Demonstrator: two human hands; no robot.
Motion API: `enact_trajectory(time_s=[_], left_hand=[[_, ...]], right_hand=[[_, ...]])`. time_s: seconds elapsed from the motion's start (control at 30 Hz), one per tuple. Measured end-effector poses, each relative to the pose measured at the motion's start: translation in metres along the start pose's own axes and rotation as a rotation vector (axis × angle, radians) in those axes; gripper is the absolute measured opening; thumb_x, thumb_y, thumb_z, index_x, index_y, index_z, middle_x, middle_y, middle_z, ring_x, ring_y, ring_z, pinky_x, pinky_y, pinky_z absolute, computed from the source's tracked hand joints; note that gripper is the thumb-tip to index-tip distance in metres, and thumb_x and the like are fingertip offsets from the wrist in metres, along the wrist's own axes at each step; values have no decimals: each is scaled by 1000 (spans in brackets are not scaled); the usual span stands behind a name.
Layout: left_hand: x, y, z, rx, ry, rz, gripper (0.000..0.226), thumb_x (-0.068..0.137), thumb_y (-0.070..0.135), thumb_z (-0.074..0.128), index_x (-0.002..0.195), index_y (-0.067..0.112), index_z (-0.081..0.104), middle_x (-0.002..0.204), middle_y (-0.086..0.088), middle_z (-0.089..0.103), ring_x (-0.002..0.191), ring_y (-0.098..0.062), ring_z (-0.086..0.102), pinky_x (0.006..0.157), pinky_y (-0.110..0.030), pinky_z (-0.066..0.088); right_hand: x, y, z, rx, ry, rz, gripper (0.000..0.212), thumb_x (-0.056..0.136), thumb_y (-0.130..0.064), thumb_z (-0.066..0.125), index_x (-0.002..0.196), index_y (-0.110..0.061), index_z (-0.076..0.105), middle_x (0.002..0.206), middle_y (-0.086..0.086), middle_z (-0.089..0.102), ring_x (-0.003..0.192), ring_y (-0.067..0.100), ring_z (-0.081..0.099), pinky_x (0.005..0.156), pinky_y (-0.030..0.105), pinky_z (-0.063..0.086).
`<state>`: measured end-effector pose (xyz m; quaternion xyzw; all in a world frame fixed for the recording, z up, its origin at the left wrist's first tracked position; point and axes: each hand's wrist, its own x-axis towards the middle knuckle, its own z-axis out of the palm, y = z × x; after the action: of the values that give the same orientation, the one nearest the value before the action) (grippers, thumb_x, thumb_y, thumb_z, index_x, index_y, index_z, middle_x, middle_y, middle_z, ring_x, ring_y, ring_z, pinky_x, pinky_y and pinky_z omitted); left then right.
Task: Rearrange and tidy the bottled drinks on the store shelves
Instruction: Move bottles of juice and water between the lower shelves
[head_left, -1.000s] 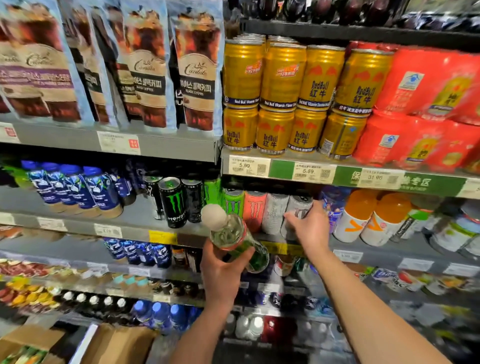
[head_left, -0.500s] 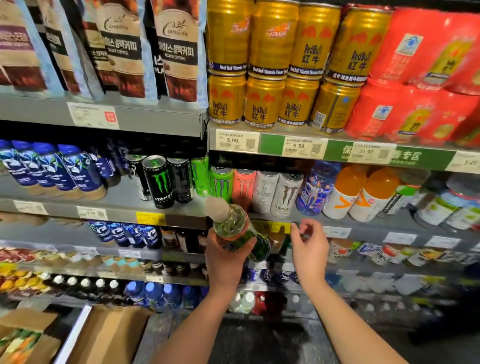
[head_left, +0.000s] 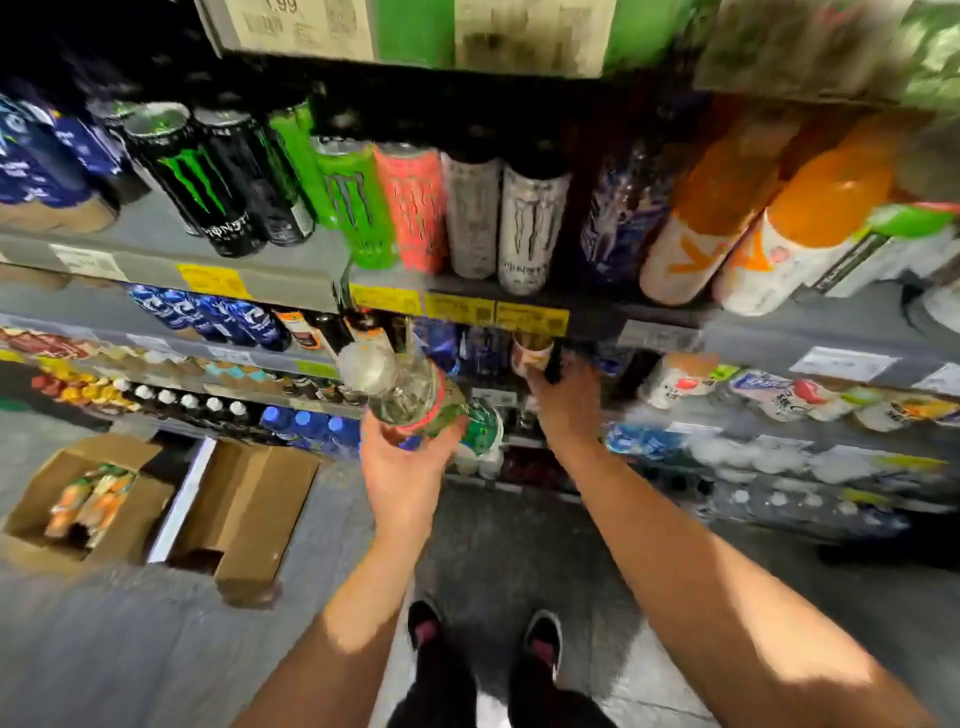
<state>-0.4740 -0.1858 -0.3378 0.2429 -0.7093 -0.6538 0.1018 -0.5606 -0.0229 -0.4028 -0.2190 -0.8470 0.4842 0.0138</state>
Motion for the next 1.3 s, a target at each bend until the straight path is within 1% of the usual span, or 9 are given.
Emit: enact_trajectory(time_s=[0.1, 0.17, 0.4, 0.5, 0.57, 0.67, 0.8, 0.97, 1.3], left_hand=[[-2, -25, 9, 37, 50, -65, 88, 69, 12, 91, 143, 8, 44, 128, 7, 62, 119, -9, 58, 105, -19, 41], [-2, -43, 14, 47, 64, -59, 86, 68, 8, 91, 141, 4, 47, 130, -6, 65, 118, -14, 64, 105, -30, 48], [7, -77, 27, 93, 71, -40, 67, 65, -4, 89, 125, 0, 57, 103, 11, 66, 86, 20, 63, 74, -2, 47], [13, -83, 29, 57, 66, -49, 69, 64, -11, 86, 126, -7, 56, 102, 0, 66, 82, 19, 64, 71, -3, 49], [18, -84, 27, 52, 57, -45, 66, 63, -12, 86, 122, -6, 57, 100, 3, 67, 82, 17, 65, 73, -4, 50], [22, -81, 19, 31, 22, -56, 59, 66, -13, 84, 116, 4, 57, 94, 10, 65, 75, 15, 66, 68, -5, 50], [27, -81, 9, 47, -4, -12, 59, 66, -15, 83, 115, 2, 56, 93, 9, 65, 76, 15, 66, 69, -5, 50], [37, -82, -1, 28, -66, -45, 56, 64, -11, 86, 104, 18, 60, 90, 11, 71, 78, 7, 69, 70, -12, 53], [40, -80, -2, 0, -248, -161, 61, 70, -4, 86, 121, 15, 58, 104, 10, 71, 88, 7, 70, 72, -9, 53]], right_hand=[[22, 14, 17, -15, 3, -77, 49, 88, -39, 71, 121, -6, 60, 113, 16, 70, 104, 34, 64, 76, 38, 46], [33, 22, 31, 30, 48, -70, 53, 84, -39, 75, 121, -3, 59, 113, 19, 70, 103, 36, 66, 76, 39, 50], [65, 40, 74, 191, 184, -50, 86, 75, -39, 79, 142, -3, 38, 139, 18, 52, 126, 32, 53, 104, 45, 44], [72, 46, 84, 131, 201, -31, 89, 76, -42, 79, 144, -2, 38, 145, 16, 46, 133, 28, 43, 119, 25, 24], [75, 48, 87, 102, 224, -42, 81, 77, -41, 78, 140, -3, 44, 143, 14, 44, 131, 28, 41, 113, 11, 16], [73, 44, 88, 133, 257, -39, 74, 78, -32, 80, 138, -8, 46, 141, 13, 44, 125, 27, 48, 110, 30, 38], [71, 43, 91, 139, 226, -39, 74, 77, -39, 78, 137, -13, 43, 120, 7, 68, 107, 25, 65, 95, 41, 53], [71, 40, 98, 59, 230, -31, 82, 74, -42, 82, 138, -6, 45, 121, 13, 68, 108, 30, 66, 91, 38, 53], [43, 48, 73, 182, 412, -83, 61, 65, -36, 87, 111, -9, 57, 95, 4, 70, 80, 18, 62, 66, 24, 45]])
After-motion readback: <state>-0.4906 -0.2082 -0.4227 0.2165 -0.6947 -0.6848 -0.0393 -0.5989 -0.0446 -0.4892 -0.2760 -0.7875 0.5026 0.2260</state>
